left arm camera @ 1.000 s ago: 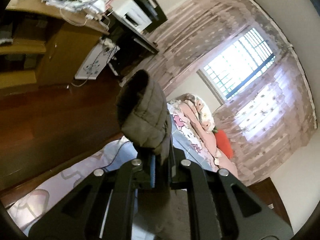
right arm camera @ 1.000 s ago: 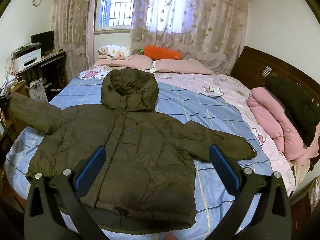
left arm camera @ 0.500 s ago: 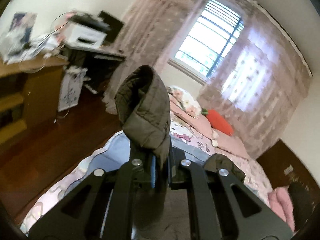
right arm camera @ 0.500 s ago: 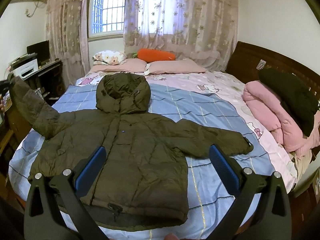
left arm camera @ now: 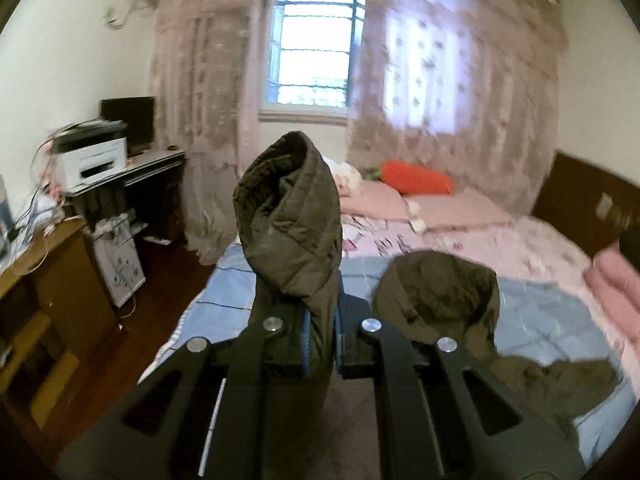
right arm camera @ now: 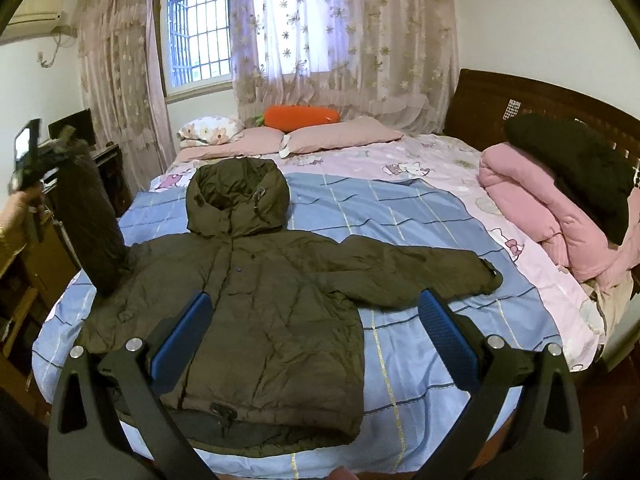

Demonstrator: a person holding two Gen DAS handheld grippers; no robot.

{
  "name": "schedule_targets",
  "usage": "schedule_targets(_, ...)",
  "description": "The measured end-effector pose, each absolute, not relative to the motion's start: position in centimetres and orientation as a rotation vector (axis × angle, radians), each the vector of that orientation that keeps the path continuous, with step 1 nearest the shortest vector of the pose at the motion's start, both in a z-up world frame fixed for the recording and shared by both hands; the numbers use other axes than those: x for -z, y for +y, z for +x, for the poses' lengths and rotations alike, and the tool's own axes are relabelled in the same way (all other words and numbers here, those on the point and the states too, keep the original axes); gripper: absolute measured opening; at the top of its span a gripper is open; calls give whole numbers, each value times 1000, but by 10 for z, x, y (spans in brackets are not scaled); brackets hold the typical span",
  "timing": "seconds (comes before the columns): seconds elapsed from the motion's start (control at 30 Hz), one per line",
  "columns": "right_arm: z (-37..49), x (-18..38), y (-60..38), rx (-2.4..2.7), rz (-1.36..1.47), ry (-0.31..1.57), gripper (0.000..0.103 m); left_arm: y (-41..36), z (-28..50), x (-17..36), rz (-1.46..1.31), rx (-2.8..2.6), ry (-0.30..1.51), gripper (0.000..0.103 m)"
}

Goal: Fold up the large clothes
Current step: 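Carry the held sleeve across the jacket body toward the other sleeve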

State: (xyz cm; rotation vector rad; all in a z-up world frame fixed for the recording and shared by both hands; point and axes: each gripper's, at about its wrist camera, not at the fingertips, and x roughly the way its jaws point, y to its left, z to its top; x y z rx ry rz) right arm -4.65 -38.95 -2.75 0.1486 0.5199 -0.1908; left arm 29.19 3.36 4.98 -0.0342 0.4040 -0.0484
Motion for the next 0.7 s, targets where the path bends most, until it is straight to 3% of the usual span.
schedule_targets(0.7, -66, 36, -431, 229, 202, 522, 102, -186, 315, 96, 202, 204, 599, 10)
